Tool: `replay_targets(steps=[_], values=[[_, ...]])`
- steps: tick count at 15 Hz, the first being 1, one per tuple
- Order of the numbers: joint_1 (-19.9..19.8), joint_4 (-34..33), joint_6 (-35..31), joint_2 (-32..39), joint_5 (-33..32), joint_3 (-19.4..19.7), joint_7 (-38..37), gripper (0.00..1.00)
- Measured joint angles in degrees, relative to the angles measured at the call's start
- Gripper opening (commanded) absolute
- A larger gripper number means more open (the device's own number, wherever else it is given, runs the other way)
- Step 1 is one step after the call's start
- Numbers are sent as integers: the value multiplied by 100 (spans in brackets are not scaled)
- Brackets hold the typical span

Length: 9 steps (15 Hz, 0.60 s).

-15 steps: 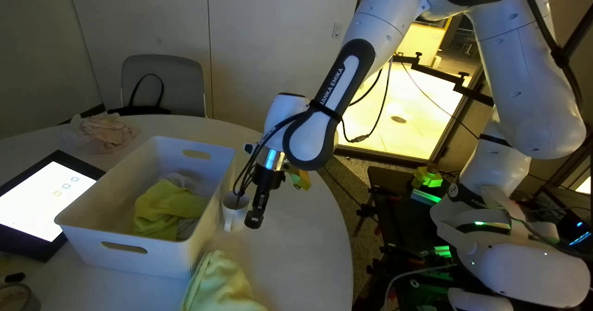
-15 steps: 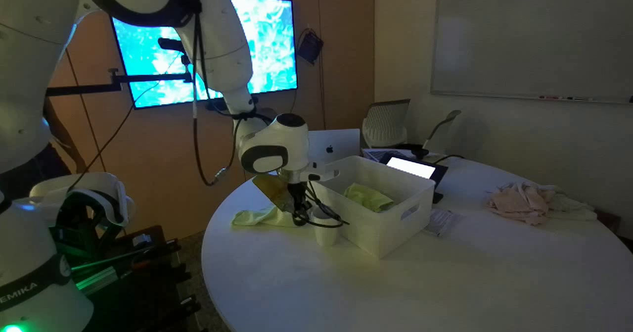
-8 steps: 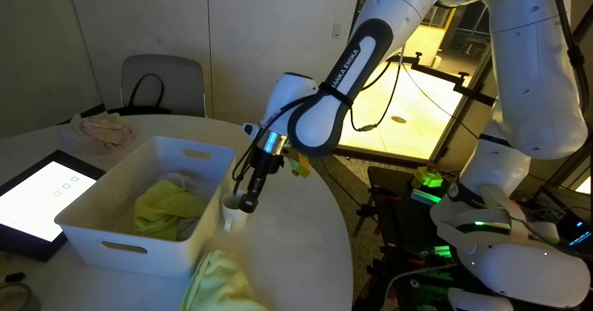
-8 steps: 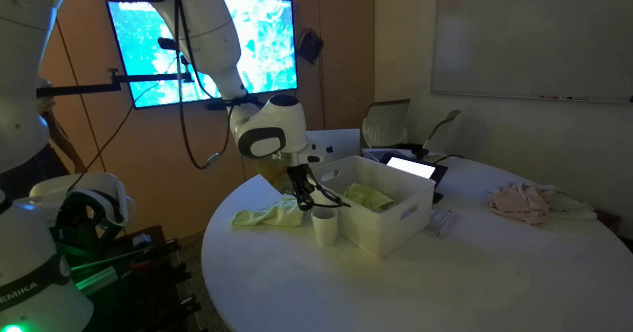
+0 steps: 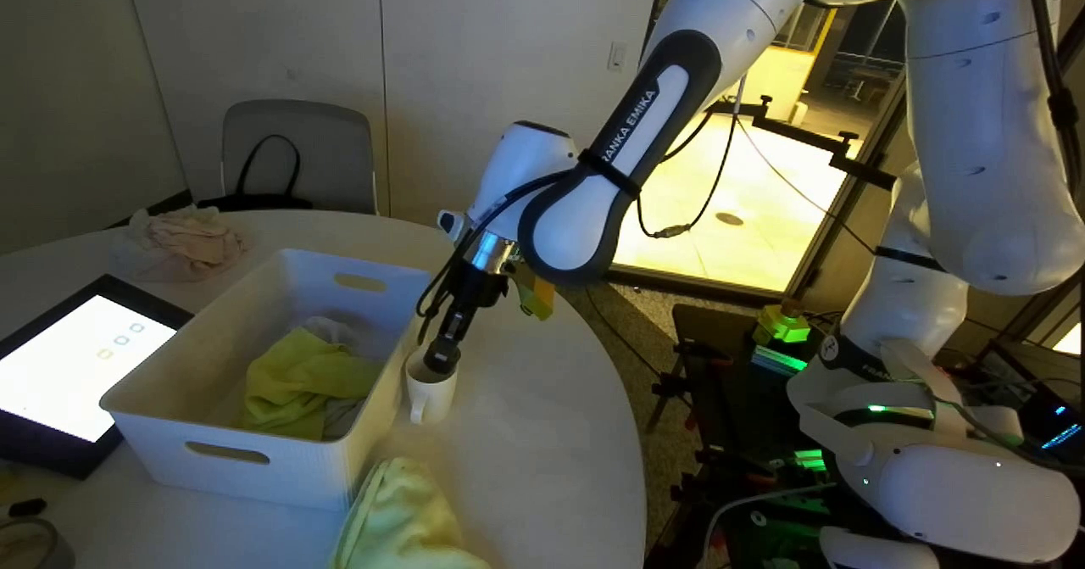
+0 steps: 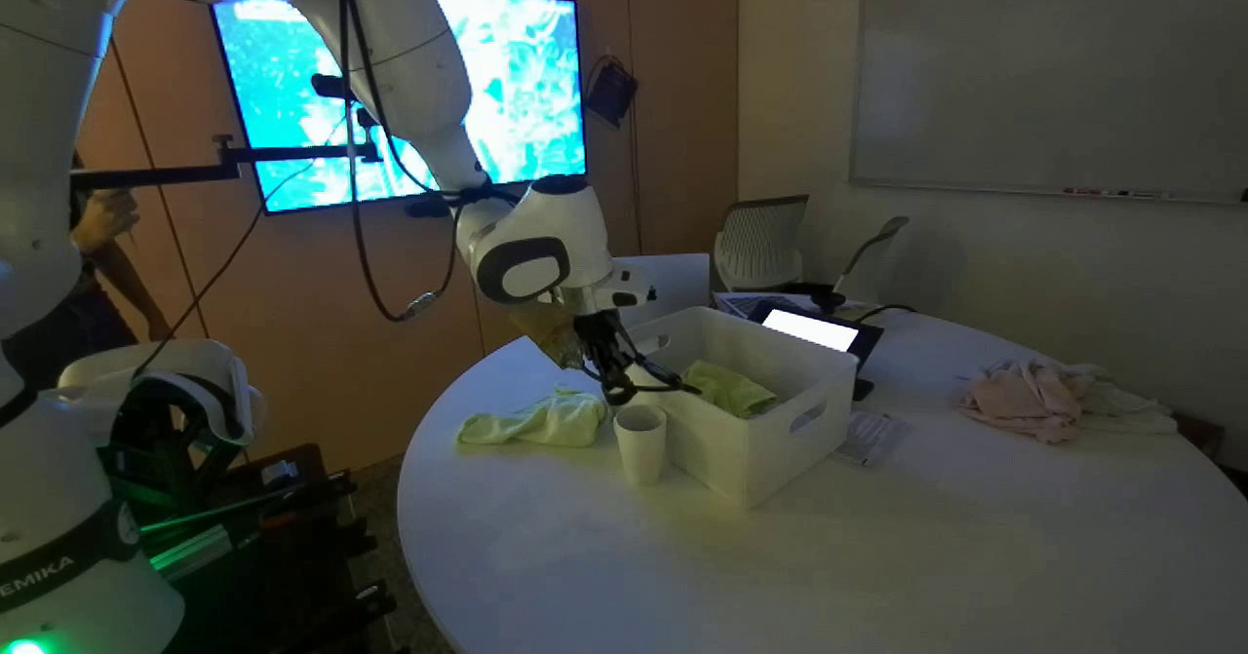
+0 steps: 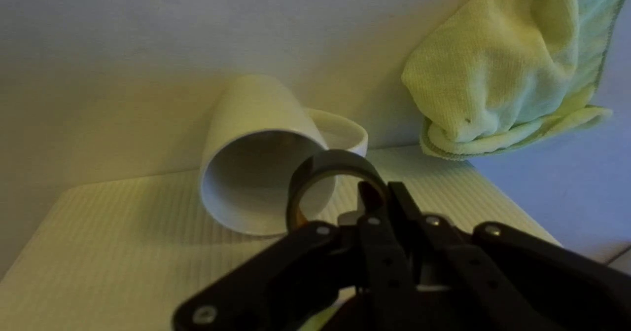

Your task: Put the towels in the basket and the smaller objects into the white mug

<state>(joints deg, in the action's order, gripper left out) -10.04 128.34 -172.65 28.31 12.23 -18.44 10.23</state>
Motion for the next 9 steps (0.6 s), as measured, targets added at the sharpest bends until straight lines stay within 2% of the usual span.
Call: replay_targets(steps=[5,9], values=[[496,-263,66,73,-93,497,-270,2],[744,-459,227,202,-203,748,-434,2]])
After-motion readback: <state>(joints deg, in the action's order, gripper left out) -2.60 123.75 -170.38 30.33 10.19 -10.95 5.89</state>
